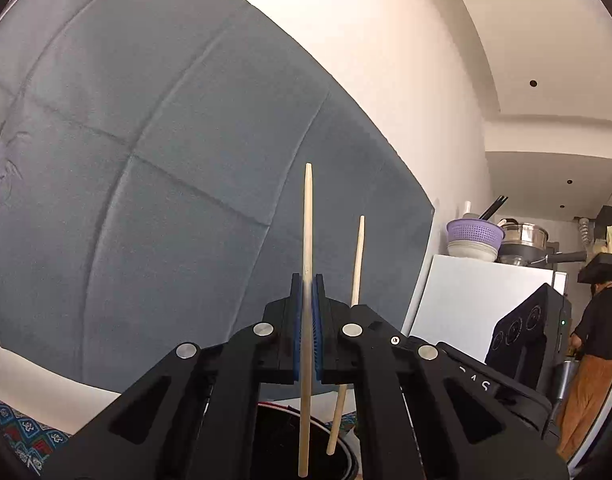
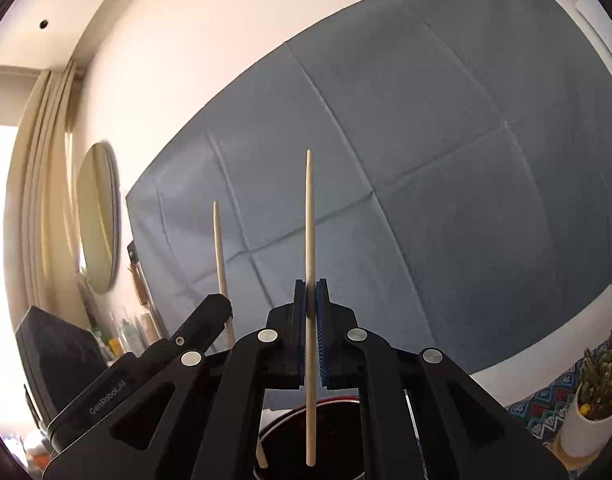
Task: Organize utensils
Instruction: 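Lift the chopstick with the right gripper and drop it into the black holder, then withdraw the right gripper from the holder back toward the chopsticks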
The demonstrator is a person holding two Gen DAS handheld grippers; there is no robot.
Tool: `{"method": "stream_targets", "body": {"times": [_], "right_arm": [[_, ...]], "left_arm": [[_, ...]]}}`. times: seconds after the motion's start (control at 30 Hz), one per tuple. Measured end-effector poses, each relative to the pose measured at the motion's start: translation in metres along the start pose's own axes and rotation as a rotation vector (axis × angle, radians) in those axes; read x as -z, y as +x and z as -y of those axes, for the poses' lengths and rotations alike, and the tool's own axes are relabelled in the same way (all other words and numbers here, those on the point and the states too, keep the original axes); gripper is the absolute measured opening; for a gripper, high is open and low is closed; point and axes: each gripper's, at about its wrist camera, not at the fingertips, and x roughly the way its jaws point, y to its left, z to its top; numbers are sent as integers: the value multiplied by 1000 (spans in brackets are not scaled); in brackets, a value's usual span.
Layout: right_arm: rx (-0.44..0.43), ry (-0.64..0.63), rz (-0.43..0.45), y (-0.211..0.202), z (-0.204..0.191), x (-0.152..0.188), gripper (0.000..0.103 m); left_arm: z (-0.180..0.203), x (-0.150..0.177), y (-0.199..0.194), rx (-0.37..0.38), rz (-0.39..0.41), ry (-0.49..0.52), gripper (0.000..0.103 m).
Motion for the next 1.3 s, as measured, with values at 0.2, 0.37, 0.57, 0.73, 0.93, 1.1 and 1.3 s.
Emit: {"method": "stream_targets", "body": {"times": [0.2, 0.37, 0.57, 0.73, 0.93, 1.1, 1.3], "right_arm": [[26, -73, -80, -2, 5, 20, 5], [41, -130, -158, -8, 6, 37, 5], [63, -159, -168, -26, 6, 35, 9], [105, -157, -148, -47, 6, 16, 36], [163, -178, -136, -78, 3, -5, 73], [211, -176, -149, -103, 0, -23, 88], [250, -128, -249, -125, 2, -31, 94]], "left_arm": [[-3, 19, 3, -12, -72, 57, 5], [-2, 28, 4, -69, -137, 100, 5], [10, 17, -13, -109, -163, 161, 34], [16, -8, -38, -168, -147, 173, 76], [28, -33, -62, -253, -197, 191, 96], [33, -41, -77, -361, -337, 108, 97], [53, -20, -101, -543, -522, 159, 97]]}}
